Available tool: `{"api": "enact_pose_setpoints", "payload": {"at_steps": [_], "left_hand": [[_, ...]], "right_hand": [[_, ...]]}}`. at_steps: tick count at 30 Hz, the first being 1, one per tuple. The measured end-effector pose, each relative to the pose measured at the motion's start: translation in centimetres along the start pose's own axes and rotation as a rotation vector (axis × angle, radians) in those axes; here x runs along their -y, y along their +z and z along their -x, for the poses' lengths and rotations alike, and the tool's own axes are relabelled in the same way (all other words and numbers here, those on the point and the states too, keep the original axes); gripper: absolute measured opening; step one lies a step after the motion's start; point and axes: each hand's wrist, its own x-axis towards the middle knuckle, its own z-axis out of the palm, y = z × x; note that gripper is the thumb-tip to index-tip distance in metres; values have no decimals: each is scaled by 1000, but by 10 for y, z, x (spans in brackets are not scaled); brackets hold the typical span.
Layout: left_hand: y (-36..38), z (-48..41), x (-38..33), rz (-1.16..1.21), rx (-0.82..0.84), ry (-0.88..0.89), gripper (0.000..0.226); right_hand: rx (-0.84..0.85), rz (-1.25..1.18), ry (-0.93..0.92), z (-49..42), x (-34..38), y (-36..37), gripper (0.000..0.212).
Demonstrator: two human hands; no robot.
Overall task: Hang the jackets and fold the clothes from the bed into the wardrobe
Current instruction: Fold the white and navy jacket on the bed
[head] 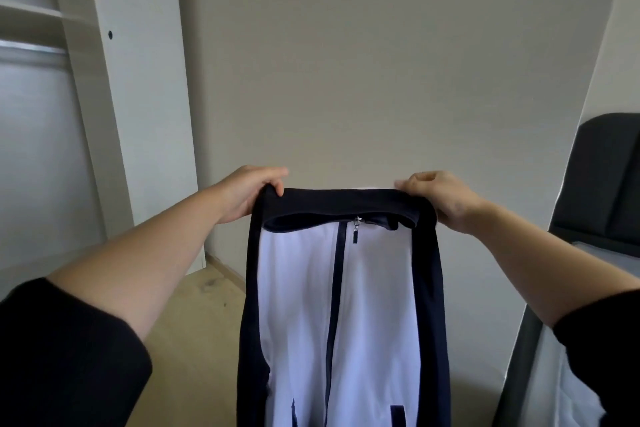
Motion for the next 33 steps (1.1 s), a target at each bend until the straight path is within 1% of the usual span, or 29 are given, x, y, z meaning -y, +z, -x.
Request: {"api": "enact_pose_setpoints", "payload": {"at_steps": [2,3,4,6,7,8,9,10,11,13,14,16,18,20,22,24,26,28,29,32,33], "left_hand": [[5,-2,2,-242,-40,66,26],[6,-3,2,-355,-32,96,21],[8,-3,2,-432,-7,107,21],[8,-3,3,-557,48,110,36],[10,-4,3,-642,67,116,34],[14,-4,2,-740,84,124,28],[18,-6,2,-844,90,119,23],[22,-8,3,-924,79,111,21],[24,-9,4,-966,63,101,22],[26,-12,8,-968,3,113,24],[25,-15,11,-926,-44,119,24],[25,-20,18,-801,-147,119,22],[31,-26,28,-743,-198,109,23],[43,-35,37,-701,-227,104,19],[55,-46,45,-639,-284,129,20],[65,-59,49,-602,-336,160,22],[71,-76,51,-638,-344,184,24],[72,-97,52,-736,-333,210,27],[71,-110,54,-800,-330,229,29],[66,-148,63,-992,-369,262,45],[65,-158,66,-1038,-396,262,49]], "right_hand": [[-47,226,-87,1,-4,2,35],[-64,294,-109,2,-4,2,29],[-64,335,-111,4,-3,2,27],[-19,476,-101,4,-3,2,36],[9,616,-99,4,-4,4,30],[39,769,-96,5,-5,8,19],[71,904,-87,5,-6,13,13],[92,981,-73,4,-8,17,13],[90,1007,-62,3,-10,19,13],[15,1003,-92,0,-12,17,12],[-51,986,-124,-1,-14,14,15],[-192,927,-164,-4,-22,8,30],[-268,887,-138,-7,-36,6,35],[-298,867,-62,-13,-49,6,28],[-352,774,-7,-22,-58,3,20],[-397,691,29,-34,-64,-2,18],[-423,665,63,-48,-71,-9,18],[-442,721,86,-62,-79,-12,18],[-455,795,84,-70,-84,-13,19],[-476,1135,-29,-92,-99,-16,24],[-481,1215,-74,-99,-104,-17,25]]}}
